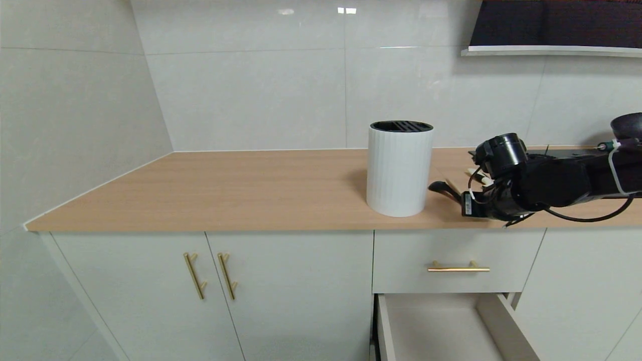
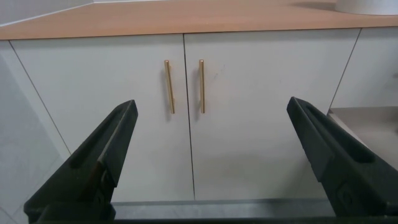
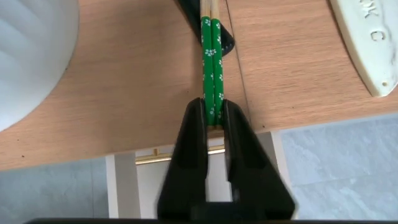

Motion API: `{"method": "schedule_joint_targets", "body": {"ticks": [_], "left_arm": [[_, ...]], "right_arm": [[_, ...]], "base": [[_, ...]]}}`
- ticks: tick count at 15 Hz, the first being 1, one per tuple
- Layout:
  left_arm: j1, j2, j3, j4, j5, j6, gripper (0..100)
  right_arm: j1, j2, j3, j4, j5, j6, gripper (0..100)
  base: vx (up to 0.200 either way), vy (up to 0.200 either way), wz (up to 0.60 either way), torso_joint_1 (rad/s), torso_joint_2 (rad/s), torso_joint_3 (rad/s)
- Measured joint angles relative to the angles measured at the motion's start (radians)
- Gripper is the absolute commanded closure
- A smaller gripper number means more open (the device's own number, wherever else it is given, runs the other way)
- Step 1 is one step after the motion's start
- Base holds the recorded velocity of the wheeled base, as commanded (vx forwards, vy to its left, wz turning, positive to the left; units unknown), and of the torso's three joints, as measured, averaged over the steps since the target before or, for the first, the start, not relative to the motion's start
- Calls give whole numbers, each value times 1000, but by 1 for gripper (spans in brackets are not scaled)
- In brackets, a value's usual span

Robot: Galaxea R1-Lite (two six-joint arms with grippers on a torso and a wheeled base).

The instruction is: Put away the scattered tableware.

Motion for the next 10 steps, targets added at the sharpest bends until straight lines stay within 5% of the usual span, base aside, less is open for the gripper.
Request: {"method": "schedule_joint_targets", "body": {"ticks": [10], "left_arm": [[0,0,0,0,0,0,0]], "right_arm": [[4,-234,98,36,15,49,100]], "base": [[0,0,0,0,0,0]]}}
